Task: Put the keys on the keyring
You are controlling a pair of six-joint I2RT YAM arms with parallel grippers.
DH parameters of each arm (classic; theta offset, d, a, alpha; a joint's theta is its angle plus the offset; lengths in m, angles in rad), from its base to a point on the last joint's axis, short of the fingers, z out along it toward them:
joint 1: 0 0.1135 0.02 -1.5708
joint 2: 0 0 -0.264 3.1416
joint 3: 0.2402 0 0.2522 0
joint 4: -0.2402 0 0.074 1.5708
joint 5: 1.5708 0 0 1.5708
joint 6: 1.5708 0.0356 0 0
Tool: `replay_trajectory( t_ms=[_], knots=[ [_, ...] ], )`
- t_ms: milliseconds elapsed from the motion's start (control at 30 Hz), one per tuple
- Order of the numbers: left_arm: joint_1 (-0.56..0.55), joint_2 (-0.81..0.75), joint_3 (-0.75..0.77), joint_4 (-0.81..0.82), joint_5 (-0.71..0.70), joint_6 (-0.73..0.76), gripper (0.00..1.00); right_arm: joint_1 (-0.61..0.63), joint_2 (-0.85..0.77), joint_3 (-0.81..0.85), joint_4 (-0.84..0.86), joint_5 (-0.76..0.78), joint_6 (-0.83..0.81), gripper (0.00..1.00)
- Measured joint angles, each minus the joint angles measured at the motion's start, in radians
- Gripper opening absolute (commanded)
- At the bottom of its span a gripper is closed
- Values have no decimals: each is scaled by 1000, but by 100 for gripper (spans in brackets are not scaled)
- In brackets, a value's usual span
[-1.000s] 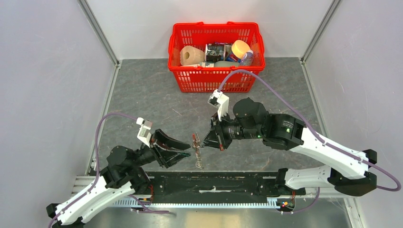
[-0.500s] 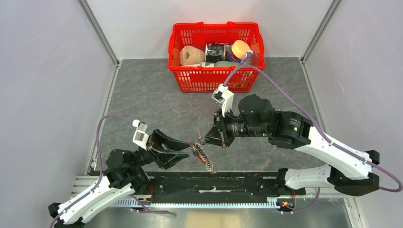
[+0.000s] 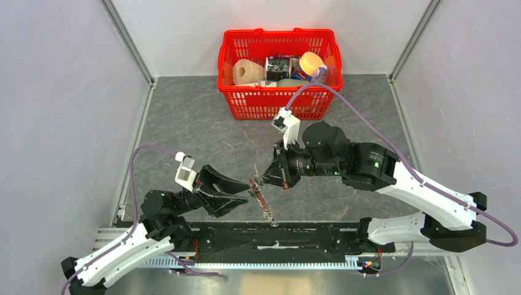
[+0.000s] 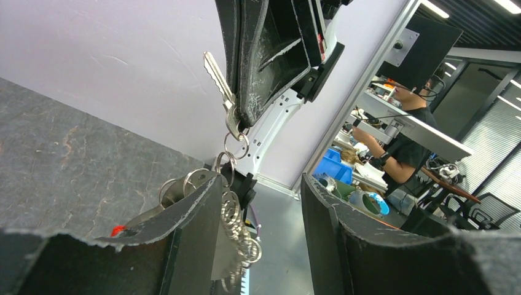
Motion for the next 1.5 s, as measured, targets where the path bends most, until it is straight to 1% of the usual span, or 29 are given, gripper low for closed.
replay_trajectory(
  t_ms=[700,1033,1500],
  knots=[
    [0,47,0,77,16,19,56,0,20,19,3,-4,37,0],
    [0,51,5,42,12,100,56,0,23,42,10,-13,53,0],
    [0,43,14,36,-8,151,56,0,26,48,17,-34,61,0]
  ],
)
